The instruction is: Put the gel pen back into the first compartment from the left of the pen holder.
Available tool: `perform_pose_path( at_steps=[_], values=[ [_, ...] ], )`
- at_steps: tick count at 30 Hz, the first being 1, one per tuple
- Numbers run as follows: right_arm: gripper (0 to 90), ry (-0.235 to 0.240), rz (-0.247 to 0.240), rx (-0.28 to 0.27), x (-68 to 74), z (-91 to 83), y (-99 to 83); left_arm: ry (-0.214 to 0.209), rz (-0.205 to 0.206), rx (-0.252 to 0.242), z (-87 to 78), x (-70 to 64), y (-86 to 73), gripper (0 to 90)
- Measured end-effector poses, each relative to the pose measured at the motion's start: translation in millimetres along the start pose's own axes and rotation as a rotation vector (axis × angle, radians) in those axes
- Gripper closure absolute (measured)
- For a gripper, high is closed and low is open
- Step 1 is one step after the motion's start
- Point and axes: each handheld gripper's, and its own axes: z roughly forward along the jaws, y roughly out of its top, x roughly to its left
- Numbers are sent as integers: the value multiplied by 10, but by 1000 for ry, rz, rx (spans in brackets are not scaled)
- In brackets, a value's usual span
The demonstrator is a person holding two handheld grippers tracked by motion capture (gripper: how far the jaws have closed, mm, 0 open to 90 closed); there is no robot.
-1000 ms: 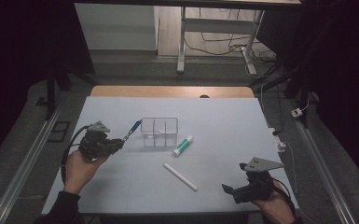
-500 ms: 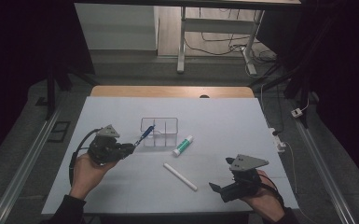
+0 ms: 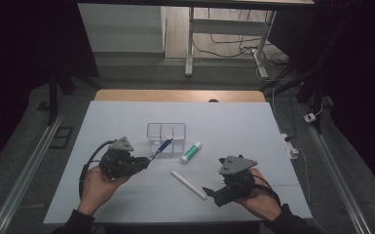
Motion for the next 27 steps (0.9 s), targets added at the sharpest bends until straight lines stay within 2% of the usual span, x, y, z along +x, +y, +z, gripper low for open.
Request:
perform_pose_path(
  at_steps=[3, 7, 9, 16, 18, 19, 23, 27],
  values=[
    [0, -9, -28, 13, 24, 53, 51, -12, 7, 4, 18, -48, 7, 795],
    [0, -23, -104, 24, 76, 121, 124, -25, 13, 8, 44, -104, 24, 795],
    [0, -21, -123, 20, 103, 152, 163, -30, 20, 14, 57, -130, 39, 795],
    [0, -36, -237, 33, 140, 259, 260, -42, 47, 44, 94, -186, 92, 795],
    [0, -50, -267, 33, 170, 295, 277, -45, 52, 52, 103, -198, 107, 795],
    [0, -57, -306, 36, 174, 314, 284, -47, 57, 59, 109, -204, 117, 795],
    [0, -97, -366, 42, 233, 399, 313, -55, 75, 79, 139, -242, 161, 795],
    [20, -166, -444, 24, 298, 468, 327, -62, 86, 96, 178, -272, 201, 795]
  ],
)
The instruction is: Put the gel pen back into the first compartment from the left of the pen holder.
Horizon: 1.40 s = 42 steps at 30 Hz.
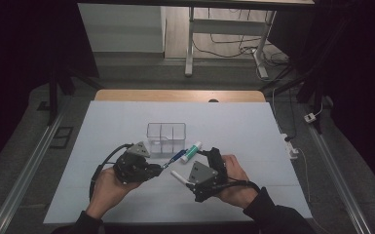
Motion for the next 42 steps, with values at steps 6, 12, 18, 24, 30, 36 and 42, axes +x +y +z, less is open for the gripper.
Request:
perform_pose_path(
  at_steps=[6, 12, 18, 24, 30, 36, 42],
  values=[
    [83, -75, -154, -9, 31, 45, 66, -7, 9, 21, 37, -20, 56, 795],
    [195, -116, -255, -23, 92, 101, 123, -16, 21, 35, 77, -44, 109, 795],
    [320, -139, -362, -20, 176, 174, 172, -10, 26, 49, 91, -41, 142, 795],
    [439, -177, -461, -5, 240, 226, 195, -8, 21, 57, 123, -48, 169, 795],
    [546, -219, -557, -10, 298, 291, 193, -8, 15, 64, 143, -43, 181, 795],
    [639, -248, -619, 3, 320, 316, 182, -9, 12, 70, 160, -35, 188, 795],
    [699, -266, -640, 2, 348, 337, 161, -10, 7, 73, 167, -21, 188, 794]
  ],
)
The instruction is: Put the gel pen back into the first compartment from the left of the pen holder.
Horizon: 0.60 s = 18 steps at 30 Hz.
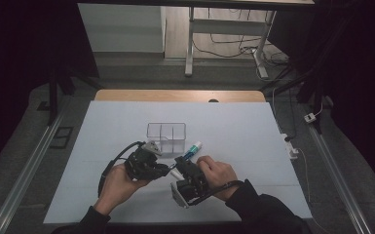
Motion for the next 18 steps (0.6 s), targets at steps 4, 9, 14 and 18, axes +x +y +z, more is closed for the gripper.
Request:
perform_pose_path(
  at_steps=[4, 9, 14, 18],
  values=[
    [735, -6, -21, 7, 9, 1, 2, -6, -3, -4, 8, 13, -3, 794],
    [766, 1, -55, 17, 10, 7, -6, -11, -6, -17, 2, 29, -9, 794],
    [795, 20, -87, 23, 9, 9, -5, -10, 6, -36, -11, 36, -17, 789],
    [797, 19, -56, 15, -6, 8, -9, 0, 2, -59, -31, 42, -27, 763]
  ],
)
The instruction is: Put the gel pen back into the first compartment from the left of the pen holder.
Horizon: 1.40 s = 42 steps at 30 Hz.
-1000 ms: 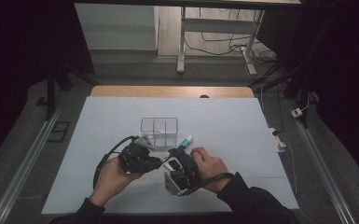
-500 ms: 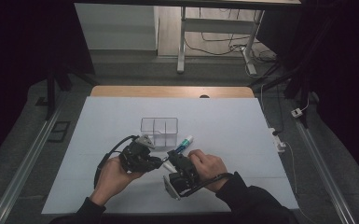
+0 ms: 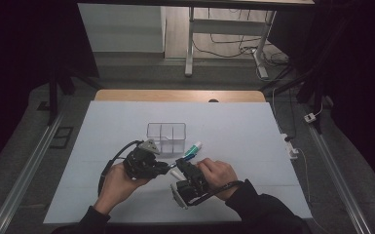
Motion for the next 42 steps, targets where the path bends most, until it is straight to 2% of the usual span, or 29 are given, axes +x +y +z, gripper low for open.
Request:
perform_pose_path(
  at_steps=[5, 6, 7, 8, 11, 14, 16, 19, 21, 25, 27, 29, 30, 31, 33, 35, 38, 40, 41, 42],
  values=[
    [797, -3, 21, 0, -24, -6, -32, 34, -5, -51, -61, 11, -41, 601],
    [797, 9, 28, 13, -34, -16, -36, 38, -7, -63, -76, 17, -54, 575],
    [797, 7, 34, -3, -36, -3, -51, 43, -15, -83, -87, 18, -69, 544],
    [797, 17, 40, 16, -39, -13, -54, 45, -18, -97, -101, 25, -85, 504],
    [797, 25, 70, 27, -53, -14, -71, 47, -32, -135, -135, 49, -134, 405],
    [797, 33, 84, 18, -83, 6, -96, 51, -50, -169, -156, 74, -185, 317],
    [797, 39, 123, 24, -89, 14, -114, 41, -70, -188, -175, 90, -219, 293],
    [797, 52, 155, 22, -122, 31, -155, 44, -81, -207, -197, 103, -259, 270],
    [797, 63, 196, 20, -139, 40, -179, 38, -90, -216, -206, 105, -287, 268],
    [797, 91, 243, 3, -203, 72, -232, 73, -82, -216, -211, 98, -343, 197],
    [797, 104, 280, -8, -217, 91, -253, 88, -86, -214, -217, 98, -368, 155],
    [797, 134, 309, 11, -256, 93, -271, 89, -101, -218, -227, 102, -405, 119],
    [797, 138, 339, -14, -263, 111, -285, 89, -111, -222, -233, 106, -424, 106],
    [797, 156, 354, 2, -287, 105, -290, 91, -125, -228, -239, 105, -442, 95],
    [797, 170, 398, -15, -316, 124, -306, 102, -145, -229, -252, 102, -474, 65],
    [797, 190, 437, -33, -350, 146, -328, 124, -145, -216, -264, 86, -506, 47],
    [797, 223, 504, -56, -410, 179, -365, 127, -152, -219, -275, 68, -553, 27],
    [797, 240, 574, -75, -450, 207, -397, 127, -158, -222, -284, 57, -581, 13],
    [797, 252, 590, -75, -469, 211, -410, 125, -160, -223, -294, 54, -602, 10],
    [797, 254, 672, -86, -471, 223, -408, 126, -163, -227, -298, 51, -615, 5]
  ],
)
